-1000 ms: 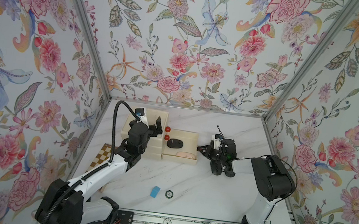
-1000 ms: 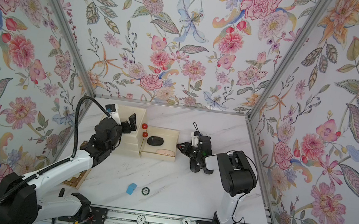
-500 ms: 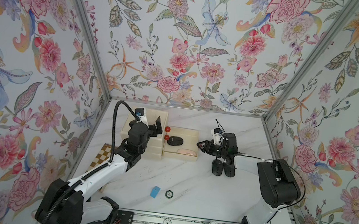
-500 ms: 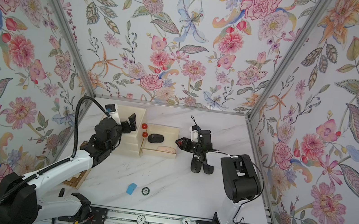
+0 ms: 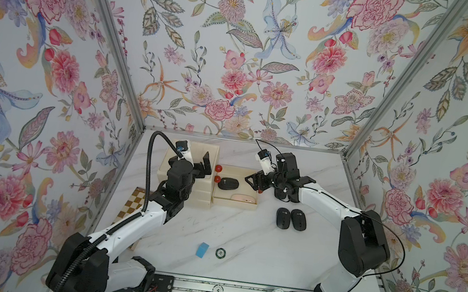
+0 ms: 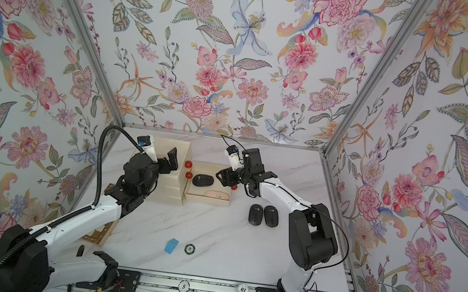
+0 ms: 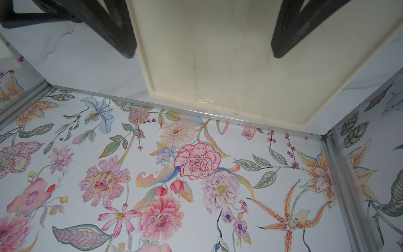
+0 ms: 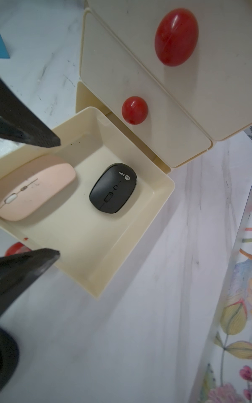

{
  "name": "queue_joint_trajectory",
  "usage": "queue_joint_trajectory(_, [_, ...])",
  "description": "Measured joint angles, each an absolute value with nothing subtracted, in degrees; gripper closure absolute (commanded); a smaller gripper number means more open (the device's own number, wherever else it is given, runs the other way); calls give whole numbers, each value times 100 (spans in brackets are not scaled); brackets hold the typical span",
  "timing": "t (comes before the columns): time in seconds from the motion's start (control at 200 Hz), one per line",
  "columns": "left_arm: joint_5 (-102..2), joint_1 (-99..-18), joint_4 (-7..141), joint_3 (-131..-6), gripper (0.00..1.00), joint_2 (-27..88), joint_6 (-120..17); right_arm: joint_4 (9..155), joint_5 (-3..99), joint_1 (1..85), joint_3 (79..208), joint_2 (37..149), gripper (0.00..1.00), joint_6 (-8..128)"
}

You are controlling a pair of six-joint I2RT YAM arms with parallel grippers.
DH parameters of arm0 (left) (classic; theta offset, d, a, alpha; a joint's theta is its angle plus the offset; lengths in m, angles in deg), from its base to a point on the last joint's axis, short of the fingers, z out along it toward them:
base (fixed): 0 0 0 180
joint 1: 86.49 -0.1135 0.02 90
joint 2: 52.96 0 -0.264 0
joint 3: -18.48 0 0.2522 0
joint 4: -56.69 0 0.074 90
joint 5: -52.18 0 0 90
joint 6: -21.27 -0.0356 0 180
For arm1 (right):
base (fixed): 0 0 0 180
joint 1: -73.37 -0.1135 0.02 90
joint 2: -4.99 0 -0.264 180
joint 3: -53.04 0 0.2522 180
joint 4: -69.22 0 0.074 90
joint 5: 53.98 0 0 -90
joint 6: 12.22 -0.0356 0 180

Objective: Take the mice out of the drawer
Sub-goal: Open the drawer in the storage box, then pick up the mouse from the drawer.

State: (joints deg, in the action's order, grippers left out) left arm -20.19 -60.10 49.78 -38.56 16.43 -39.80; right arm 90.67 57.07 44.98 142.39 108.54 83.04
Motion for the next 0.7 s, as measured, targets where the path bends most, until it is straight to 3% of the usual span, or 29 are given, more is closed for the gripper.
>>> queue_joint_trajectory(0.345, [-1956,-6010,5192,-3937,0,1615,-3976,9782,5415,3913,15640,12498,19,10004])
queue_joint_trajectory(0.701, [-1932,-6010,5452,-4027,0,1571,-3956,9880,5170,3701,16106,13156,17,10561])
